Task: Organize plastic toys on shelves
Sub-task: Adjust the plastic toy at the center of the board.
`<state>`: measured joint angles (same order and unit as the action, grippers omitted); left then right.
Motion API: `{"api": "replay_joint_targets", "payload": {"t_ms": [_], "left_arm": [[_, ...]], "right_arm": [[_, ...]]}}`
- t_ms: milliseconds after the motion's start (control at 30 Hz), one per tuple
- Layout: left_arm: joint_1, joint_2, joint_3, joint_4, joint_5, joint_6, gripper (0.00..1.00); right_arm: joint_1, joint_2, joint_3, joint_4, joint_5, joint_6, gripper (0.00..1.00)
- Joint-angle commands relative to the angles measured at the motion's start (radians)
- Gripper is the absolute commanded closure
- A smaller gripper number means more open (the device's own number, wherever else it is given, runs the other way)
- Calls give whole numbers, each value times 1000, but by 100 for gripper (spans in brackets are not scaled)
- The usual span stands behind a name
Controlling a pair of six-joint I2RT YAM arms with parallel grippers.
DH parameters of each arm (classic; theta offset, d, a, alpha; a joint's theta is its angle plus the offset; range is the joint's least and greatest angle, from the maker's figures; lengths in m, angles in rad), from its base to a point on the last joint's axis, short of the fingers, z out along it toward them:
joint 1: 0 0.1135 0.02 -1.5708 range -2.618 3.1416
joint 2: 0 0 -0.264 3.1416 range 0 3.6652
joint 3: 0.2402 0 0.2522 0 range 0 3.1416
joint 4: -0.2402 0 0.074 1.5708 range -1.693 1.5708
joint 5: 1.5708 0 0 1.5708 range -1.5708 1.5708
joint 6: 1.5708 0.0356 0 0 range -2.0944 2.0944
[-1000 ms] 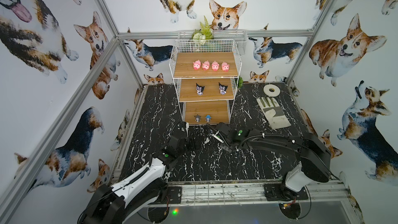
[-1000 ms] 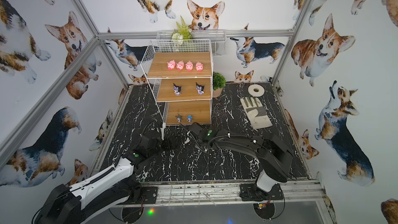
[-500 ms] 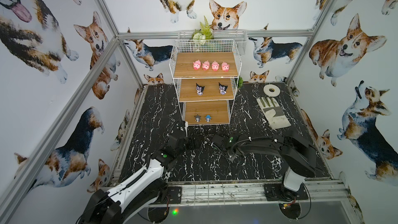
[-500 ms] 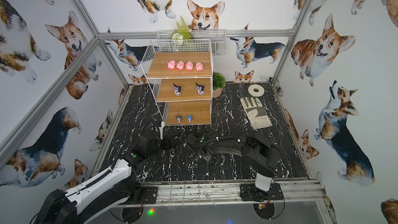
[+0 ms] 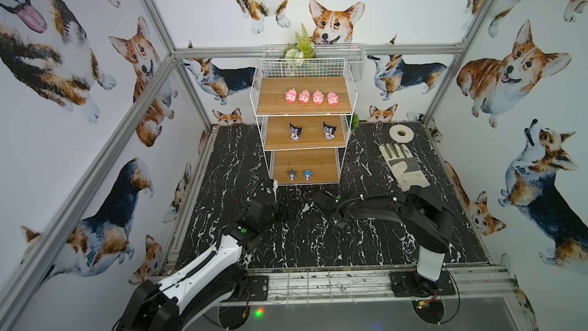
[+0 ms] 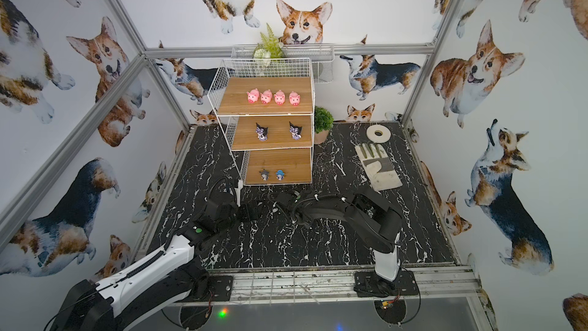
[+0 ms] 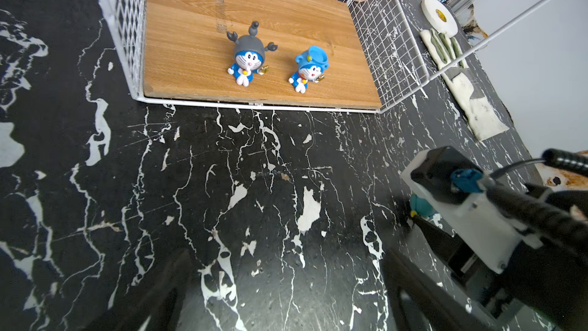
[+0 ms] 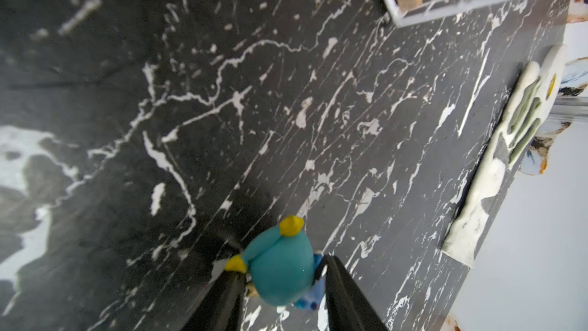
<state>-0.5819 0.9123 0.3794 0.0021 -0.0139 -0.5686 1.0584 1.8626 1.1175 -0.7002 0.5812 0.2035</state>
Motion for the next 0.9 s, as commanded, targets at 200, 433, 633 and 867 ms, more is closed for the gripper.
{"api": "replay_joint_targets", "payload": {"t_ms": [200,433,633,867], "left_arm": [[1,16,14,14,17,7,3],[1,34,19,30,51,13,3],[1,53,16,71,101,17,3],[-1,107,50,87,189,16,6]], "right_arm": [[-79,4,35,-9,-279,-72,54],[-118,30,67,-43,-388,-105,61],[-118,-66,13,77,-480,-126,75],[-120,-243,-217,540,-657,-202,76]]}}
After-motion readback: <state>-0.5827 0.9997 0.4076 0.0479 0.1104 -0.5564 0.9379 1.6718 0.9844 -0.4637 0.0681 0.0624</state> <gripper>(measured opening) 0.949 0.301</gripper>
